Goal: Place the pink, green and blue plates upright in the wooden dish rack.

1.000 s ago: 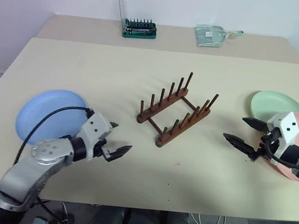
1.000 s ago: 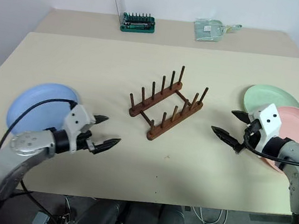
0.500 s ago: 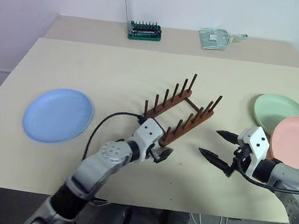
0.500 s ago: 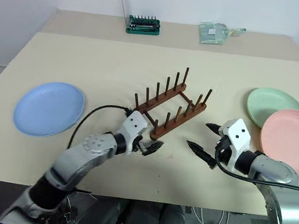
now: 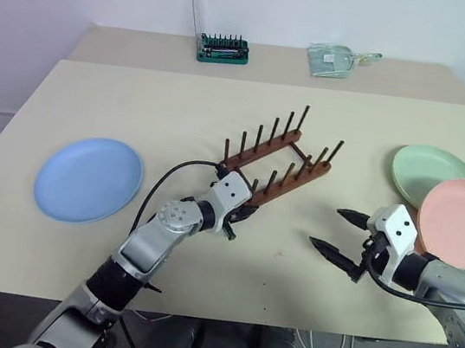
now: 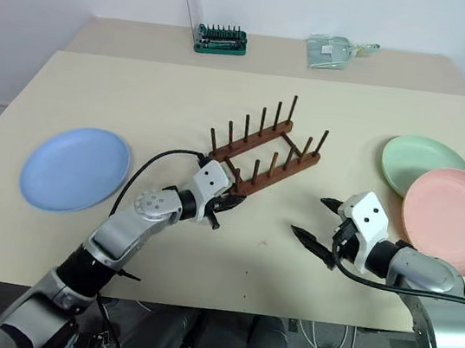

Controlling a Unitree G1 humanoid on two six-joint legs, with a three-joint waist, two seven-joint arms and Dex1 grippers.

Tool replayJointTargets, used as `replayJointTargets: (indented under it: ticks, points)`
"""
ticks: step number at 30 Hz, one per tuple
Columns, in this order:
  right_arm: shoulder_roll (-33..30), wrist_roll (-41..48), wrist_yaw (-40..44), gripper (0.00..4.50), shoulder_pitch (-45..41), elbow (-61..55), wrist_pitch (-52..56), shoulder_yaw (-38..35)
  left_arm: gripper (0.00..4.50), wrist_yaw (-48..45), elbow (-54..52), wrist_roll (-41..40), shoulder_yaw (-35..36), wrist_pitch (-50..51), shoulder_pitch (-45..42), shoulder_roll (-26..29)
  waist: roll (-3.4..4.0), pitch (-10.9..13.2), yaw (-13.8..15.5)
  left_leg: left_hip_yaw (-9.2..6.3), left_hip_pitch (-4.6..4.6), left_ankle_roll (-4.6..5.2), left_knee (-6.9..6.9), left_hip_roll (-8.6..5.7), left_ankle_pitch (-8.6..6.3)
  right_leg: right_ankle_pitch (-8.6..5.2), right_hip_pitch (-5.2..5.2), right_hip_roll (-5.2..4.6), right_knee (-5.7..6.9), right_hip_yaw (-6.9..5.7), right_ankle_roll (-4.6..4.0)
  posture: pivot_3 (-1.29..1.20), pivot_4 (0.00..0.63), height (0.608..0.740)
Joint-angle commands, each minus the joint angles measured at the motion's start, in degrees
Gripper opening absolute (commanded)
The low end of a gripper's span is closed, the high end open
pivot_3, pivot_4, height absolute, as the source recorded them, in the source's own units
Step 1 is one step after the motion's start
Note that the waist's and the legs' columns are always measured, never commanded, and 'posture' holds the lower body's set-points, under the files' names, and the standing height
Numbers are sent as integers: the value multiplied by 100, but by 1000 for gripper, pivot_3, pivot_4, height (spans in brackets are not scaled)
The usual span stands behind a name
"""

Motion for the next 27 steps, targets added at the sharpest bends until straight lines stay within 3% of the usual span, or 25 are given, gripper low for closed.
replayJointTargets:
  ticks: [1, 7, 11, 12, 17, 19, 23, 27]
  points:
    - [-30, -107, 41, 4500, 197, -261, -195, 25, 794, -1634, 1072, -281, -17, -740, -815, 193, -1, 0, 13, -3, -5, 0, 1, -1, 0, 0, -3, 0, 2, -2, 0, 0, 150, 740]
    - [271, -269, -370, 4500, 359, -479, -287, 68, 794, -2886, 2801, -143, -9, -1731, -1868, 23, -1, 1, -36, 1, -15, 10, 1, -1, -4, 1, -17, -2, 1, -3, 1, 0, 150, 740]
    - [365, -291, -516, 4500, 522, -626, -270, 33, 794, -3079, 3481, 33, 60, -2126, -2157, -147, -5, 2, -22, -4, -27, 13, -1, -2, -6, 1, -28, -1, -4, -5, 1, 0, 150, 740]
    - [372, -297, -529, 4500, 554, -646, -272, 18, 1864, -3102, 3562, 40, 92, -2155, -2185, -187, -5, 2, -23, -1, -27, 16, -1, -2, -7, 1, -28, -2, -5, -4, 1, 0, 150, 740]
    - [379, -296, -597, 4500, 575, -650, -265, -20, 4257, -2948, 3763, 106, 273, -2159, -2234, -328, -7, 3, -26, -1, -25, 16, 1, -2, -7, 2, -26, -1, 0, -3, 2, 0, 150, 740]
    - [324, -340, -647, 4500, 502, -538, -196, -64, 4484, -2883, 3603, 164, 337, -1933, -2144, -166, -7, 3, -40, -1, -23, 14, 1, -2, -6, 2, -26, -1, 3, -3, 2, 0, 150, 740]
    - [201, -553, -798, 3257, 339, -191, -89, -152, 4500, -2904, 2753, 70, 523, -1238, -1748, 282, -6, 2, -172, 3, -17, 11, 2, -1, -4, 2, -25, 0, 9, 2, 2, 0, 150, 740]
    - [130, -761, -899, 1192, 107, 148, -46, -37, 3259, -2912, 1449, -175, 703, -344, -1146, 682, -1, -1, -203, 3, -14, 11, 1, 0, -4, 3, -28, 2, 13, 5, 0, 0, 150, 740]
